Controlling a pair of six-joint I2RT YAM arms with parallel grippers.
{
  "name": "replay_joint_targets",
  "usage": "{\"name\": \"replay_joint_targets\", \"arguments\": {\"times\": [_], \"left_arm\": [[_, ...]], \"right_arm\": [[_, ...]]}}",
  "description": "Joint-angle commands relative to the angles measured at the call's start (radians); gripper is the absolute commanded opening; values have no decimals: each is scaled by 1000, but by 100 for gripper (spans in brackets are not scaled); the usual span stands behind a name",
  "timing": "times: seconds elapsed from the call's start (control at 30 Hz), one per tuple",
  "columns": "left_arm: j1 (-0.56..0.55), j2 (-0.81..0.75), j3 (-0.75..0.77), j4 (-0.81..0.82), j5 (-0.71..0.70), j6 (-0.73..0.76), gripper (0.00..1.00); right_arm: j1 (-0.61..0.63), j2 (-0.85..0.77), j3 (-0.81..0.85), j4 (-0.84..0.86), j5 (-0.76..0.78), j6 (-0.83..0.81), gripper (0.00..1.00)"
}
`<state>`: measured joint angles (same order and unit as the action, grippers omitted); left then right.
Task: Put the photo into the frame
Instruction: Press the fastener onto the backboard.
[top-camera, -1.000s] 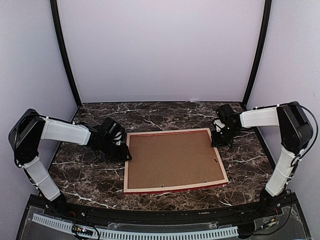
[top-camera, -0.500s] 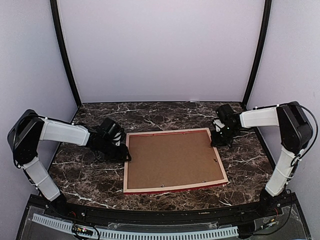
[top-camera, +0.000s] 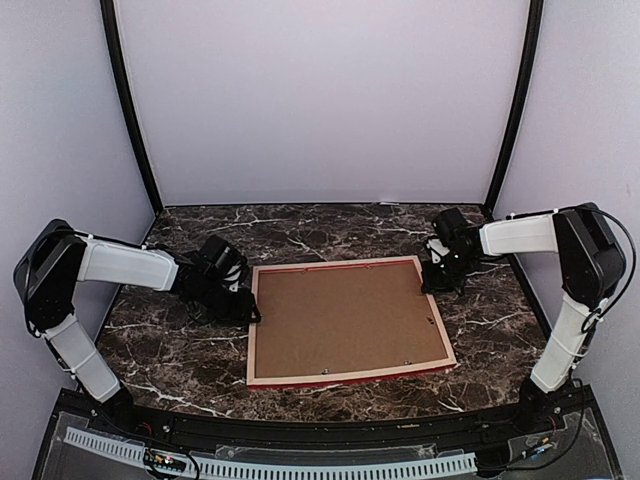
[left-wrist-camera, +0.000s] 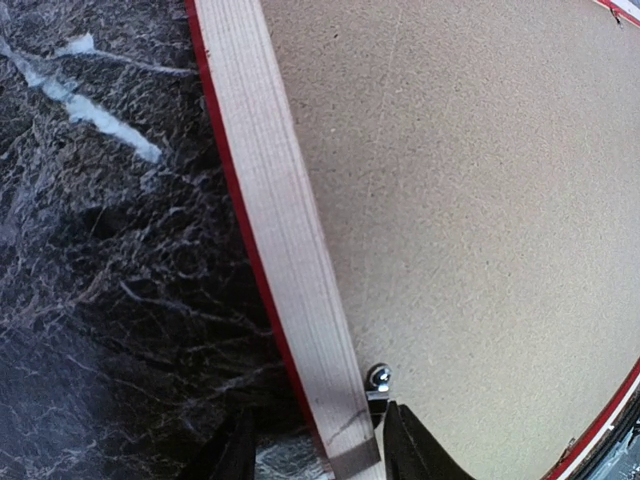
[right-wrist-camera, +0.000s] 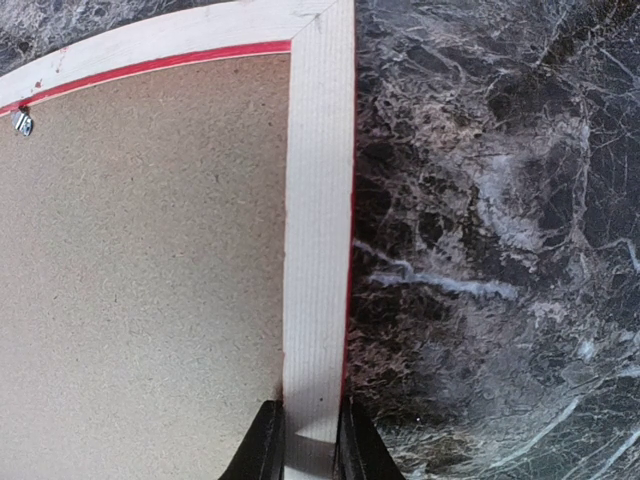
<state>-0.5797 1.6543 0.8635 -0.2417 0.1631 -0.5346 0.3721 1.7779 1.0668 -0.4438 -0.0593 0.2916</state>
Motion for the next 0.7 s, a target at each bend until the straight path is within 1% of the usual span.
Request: {"name": "replay_joint_targets", "arguments": {"times": [0.0, 0.33, 0.67], "left_arm": [[12, 45, -22, -110, -29, 22, 46], [8, 69, -2, -128, -82, 57, 46], [6, 36, 6, -101, -18, 59, 48]], "right_arm": [[2, 37, -4, -3, -28, -8, 16], [2, 44, 2, -6, -33, -9, 16], [1, 48, 14, -15, -34, -11, 16]]}}
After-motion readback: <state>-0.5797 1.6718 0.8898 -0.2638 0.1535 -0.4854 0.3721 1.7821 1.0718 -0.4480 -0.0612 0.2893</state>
